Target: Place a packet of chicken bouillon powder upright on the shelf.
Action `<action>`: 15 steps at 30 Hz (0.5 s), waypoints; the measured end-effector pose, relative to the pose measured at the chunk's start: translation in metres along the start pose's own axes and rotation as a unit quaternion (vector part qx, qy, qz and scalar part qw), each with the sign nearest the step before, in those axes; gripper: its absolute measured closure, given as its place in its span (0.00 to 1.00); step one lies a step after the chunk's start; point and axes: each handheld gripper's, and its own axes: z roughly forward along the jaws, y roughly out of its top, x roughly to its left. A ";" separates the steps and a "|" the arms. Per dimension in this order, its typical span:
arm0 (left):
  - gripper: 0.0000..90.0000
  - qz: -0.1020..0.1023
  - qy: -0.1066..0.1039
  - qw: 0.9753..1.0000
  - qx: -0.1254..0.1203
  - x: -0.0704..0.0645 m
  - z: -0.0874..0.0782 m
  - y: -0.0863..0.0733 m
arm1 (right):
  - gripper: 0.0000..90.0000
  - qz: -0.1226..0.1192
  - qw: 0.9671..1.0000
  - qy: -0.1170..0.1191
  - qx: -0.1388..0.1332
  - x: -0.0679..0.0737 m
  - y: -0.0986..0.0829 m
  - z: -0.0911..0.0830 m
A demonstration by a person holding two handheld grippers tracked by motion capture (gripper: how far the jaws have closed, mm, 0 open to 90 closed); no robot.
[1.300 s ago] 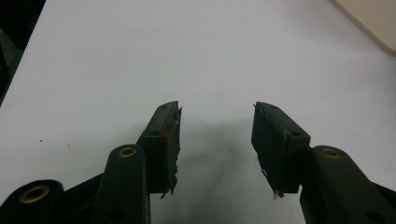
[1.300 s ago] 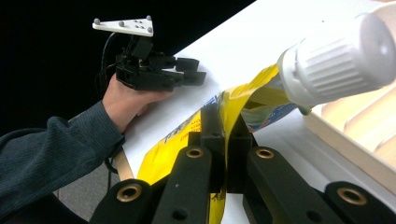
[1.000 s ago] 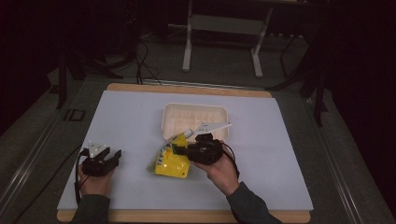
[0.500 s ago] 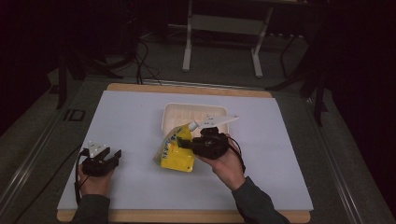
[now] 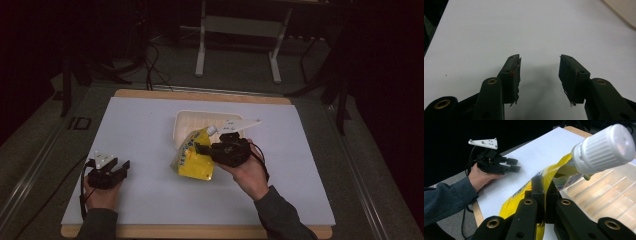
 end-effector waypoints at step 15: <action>0.57 0.000 0.000 1.000 0.000 0.000 0.000 0.000 | 1.00 -0.020 0.999 -0.028 0.007 -0.006 0.012 -0.014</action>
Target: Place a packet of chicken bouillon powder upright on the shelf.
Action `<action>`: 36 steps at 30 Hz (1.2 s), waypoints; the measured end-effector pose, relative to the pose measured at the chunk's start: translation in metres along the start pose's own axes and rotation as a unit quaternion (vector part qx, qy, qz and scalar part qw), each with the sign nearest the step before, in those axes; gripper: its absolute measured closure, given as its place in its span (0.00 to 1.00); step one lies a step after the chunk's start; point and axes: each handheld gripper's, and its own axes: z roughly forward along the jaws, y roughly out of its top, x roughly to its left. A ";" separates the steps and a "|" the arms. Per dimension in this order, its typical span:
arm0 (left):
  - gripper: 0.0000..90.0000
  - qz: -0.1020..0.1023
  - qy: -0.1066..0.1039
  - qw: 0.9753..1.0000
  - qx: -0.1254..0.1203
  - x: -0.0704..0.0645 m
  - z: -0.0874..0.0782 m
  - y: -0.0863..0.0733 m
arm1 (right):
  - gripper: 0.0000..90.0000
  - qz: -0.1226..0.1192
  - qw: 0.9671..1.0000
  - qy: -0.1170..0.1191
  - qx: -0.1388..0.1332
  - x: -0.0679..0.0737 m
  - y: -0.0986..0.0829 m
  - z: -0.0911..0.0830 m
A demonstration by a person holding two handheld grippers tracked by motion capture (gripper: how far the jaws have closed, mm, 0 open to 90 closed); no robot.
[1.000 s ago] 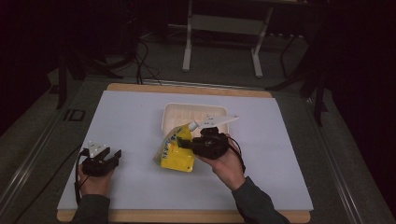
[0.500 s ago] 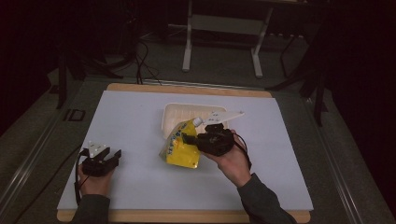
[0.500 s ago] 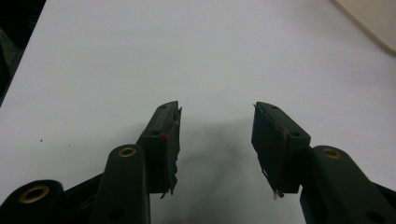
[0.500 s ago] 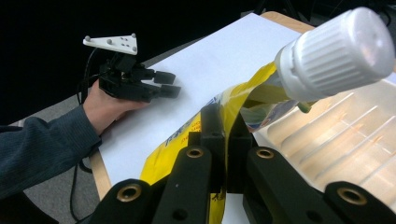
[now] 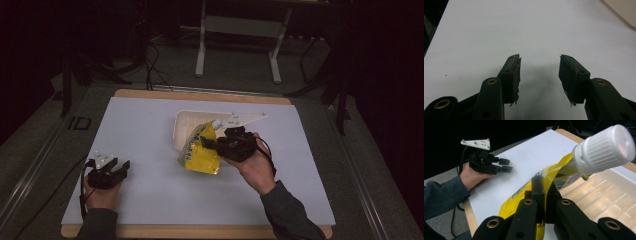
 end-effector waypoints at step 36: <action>0.57 0.000 -0.001 1.000 0.000 0.000 0.000 0.000 | 1.00 -0.028 0.998 -0.043 0.025 -0.017 0.019 0.010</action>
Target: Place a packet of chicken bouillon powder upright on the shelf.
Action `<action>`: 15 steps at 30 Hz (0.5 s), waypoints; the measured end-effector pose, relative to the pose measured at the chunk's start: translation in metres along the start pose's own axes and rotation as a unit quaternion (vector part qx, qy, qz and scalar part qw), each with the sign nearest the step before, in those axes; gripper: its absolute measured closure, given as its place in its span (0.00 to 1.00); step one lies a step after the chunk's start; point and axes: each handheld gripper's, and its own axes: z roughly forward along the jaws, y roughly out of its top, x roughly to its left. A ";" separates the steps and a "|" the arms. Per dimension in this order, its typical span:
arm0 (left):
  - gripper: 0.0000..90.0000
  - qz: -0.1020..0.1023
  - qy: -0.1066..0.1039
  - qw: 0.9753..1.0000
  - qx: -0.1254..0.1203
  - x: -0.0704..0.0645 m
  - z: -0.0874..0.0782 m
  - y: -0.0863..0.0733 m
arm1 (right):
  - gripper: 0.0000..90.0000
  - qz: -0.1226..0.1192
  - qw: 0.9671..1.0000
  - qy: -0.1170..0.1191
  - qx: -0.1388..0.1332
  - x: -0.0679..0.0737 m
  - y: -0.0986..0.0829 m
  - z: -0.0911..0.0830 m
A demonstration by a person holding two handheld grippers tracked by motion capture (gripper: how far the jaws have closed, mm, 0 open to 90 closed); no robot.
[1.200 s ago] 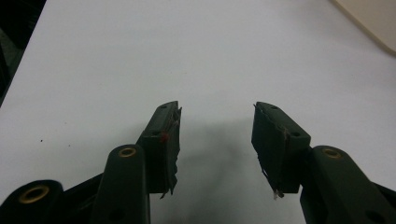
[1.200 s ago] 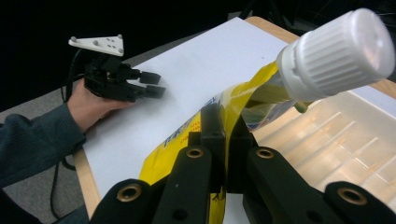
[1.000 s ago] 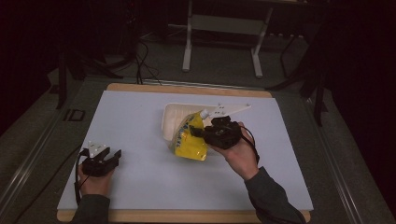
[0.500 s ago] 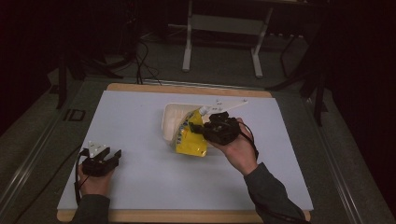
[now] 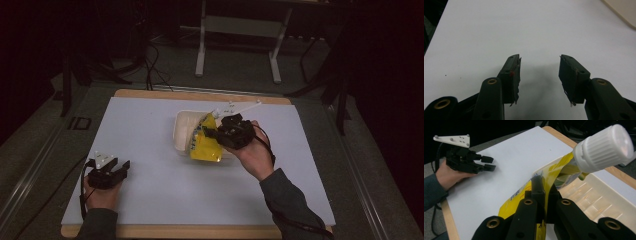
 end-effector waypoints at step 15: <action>0.57 0.000 -0.001 1.000 0.000 0.000 0.000 0.000 | 1.00 -0.014 1.000 -0.018 0.014 -0.003 0.006 0.010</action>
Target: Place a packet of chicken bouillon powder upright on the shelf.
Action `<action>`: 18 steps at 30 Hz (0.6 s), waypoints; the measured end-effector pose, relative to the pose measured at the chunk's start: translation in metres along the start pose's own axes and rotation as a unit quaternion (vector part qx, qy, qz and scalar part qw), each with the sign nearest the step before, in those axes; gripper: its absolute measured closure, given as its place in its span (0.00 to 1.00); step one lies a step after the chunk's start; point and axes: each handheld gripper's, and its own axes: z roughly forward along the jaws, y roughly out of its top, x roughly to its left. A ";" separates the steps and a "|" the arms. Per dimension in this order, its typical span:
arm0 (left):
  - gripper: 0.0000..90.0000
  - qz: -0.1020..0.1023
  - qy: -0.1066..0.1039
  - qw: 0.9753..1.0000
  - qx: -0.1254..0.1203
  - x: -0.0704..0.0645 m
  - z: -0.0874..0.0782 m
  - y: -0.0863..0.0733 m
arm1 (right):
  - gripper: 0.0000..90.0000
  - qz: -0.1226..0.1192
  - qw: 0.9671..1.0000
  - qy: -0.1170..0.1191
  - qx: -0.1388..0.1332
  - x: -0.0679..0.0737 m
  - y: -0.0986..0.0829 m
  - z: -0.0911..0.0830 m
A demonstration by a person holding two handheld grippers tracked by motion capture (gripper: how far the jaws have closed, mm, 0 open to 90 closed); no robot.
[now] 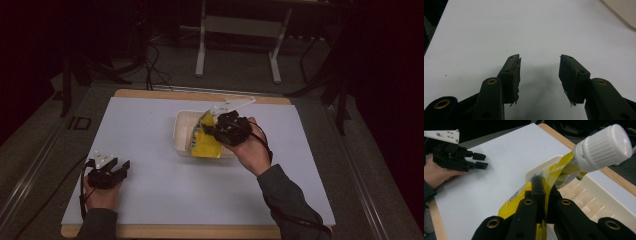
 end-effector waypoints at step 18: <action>0.57 0.000 -0.001 1.000 -0.001 0.000 0.000 0.000 | 1.00 -0.011 1.000 -0.016 0.010 -0.004 0.009 0.011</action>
